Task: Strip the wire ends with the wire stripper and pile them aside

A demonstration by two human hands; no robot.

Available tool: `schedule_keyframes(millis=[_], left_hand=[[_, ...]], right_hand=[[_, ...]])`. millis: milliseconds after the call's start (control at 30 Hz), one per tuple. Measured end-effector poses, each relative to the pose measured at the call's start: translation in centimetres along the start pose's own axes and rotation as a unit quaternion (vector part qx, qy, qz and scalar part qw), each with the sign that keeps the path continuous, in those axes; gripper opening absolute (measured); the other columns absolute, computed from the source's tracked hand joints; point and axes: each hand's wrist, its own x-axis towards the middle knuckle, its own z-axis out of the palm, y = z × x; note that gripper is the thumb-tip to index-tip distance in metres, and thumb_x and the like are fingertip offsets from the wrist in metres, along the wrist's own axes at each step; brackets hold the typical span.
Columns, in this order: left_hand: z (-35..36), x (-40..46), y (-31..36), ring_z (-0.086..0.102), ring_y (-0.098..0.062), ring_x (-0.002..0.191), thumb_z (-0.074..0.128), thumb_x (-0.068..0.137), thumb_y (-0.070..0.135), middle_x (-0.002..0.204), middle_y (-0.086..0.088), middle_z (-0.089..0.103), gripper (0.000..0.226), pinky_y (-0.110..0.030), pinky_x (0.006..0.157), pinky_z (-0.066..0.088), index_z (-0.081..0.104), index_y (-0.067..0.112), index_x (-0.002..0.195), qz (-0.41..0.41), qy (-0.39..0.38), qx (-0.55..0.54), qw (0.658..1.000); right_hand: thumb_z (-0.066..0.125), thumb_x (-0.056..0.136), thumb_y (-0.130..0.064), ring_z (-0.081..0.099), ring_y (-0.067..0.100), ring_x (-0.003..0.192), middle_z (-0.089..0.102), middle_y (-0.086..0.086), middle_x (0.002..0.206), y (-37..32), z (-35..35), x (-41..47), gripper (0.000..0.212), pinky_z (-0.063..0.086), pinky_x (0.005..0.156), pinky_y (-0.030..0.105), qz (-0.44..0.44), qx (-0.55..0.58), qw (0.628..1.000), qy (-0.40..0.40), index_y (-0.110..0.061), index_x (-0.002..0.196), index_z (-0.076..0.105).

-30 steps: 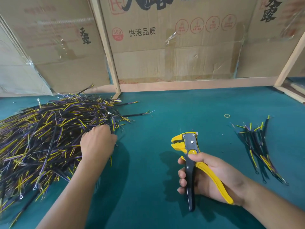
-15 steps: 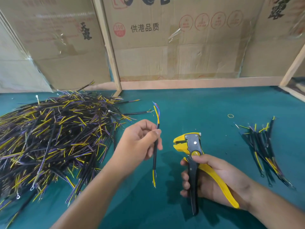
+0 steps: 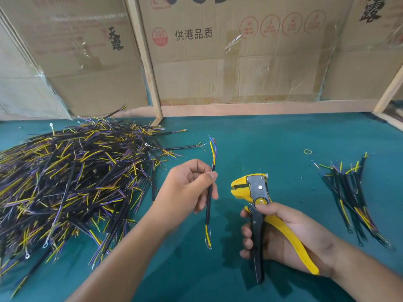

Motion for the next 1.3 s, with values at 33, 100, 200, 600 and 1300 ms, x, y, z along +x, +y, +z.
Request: schedule_keyframes(millis=[33,100,200,600,1300], left_hand=[[0.1,0.0,0.1,0.039,-0.012,0.034,0.058,0.092,0.018,0.06,-0.01,0.064,0.015,-0.019,0.037,0.033,0.05,0.008,0.084,-0.007,0.002,-0.013,1.0],[0.2,-0.1,0.2,0.041,-0.014,0.036,0.056,0.098,0.011,0.063,-0.012,0.065,0.015,-0.02,0.037,0.034,0.05,0.007,0.085,-0.032,0.012,-0.042,0.999],[0.2,-0.1,0.3,0.043,-0.014,0.038,0.051,0.1,0.009,0.064,-0.01,0.065,0.015,-0.021,0.037,0.036,0.051,0.007,0.086,-0.065,0.043,-0.071,0.994],[0.5,0.1,-0.1,0.058,-0.018,0.049,0.045,0.103,0.006,0.077,-0.016,0.072,0.011,-0.025,0.048,0.051,0.049,0.003,0.093,-0.049,0.05,-0.125,0.99],[1.5,-0.4,-0.6,0.064,-0.021,0.064,0.048,0.103,0.008,0.09,-0.018,0.074,0.012,-0.028,0.061,0.057,0.054,0.004,0.094,-0.056,-0.008,-0.116,0.992]], right_hand=[[0.087,0.072,-0.024,0.062,0.038,0.075,0.059,0.025,0.087,0.0,0.1,0.1,0.041,0.053,0.084,0.056,-0.002,0.001,1.0,0.004,-0.002,0.102,0.071],[0.085,0.073,-0.024,0.061,0.038,0.075,0.058,0.025,0.086,0.0,0.3,0.0,0.04,0.053,0.083,0.057,-0.003,0.002,1.0,0.008,-0.002,0.102,0.07],[0.079,0.078,-0.025,0.06,0.038,0.075,0.058,0.024,0.087,-0.1,0.5,-0.3,0.035,0.053,0.084,0.056,-0.004,0.001,1.0,0.012,-0.002,0.104,0.068],[0.076,0.077,-0.022,0.061,0.033,0.076,0.06,0.02,0.086,0.0,1.3,-0.8,0.032,0.056,0.084,0.051,-0.012,-0.052,0.998,0.022,-0.001,0.1,0.068],[0.069,0.085,-0.009,0.057,0.031,0.071,0.056,0.015,0.078,0.5,1.9,-1.2,0.004,0.055,0.077,0.049,-0.08,-0.073,0.994,0.02,-0.005,0.087,0.069]])
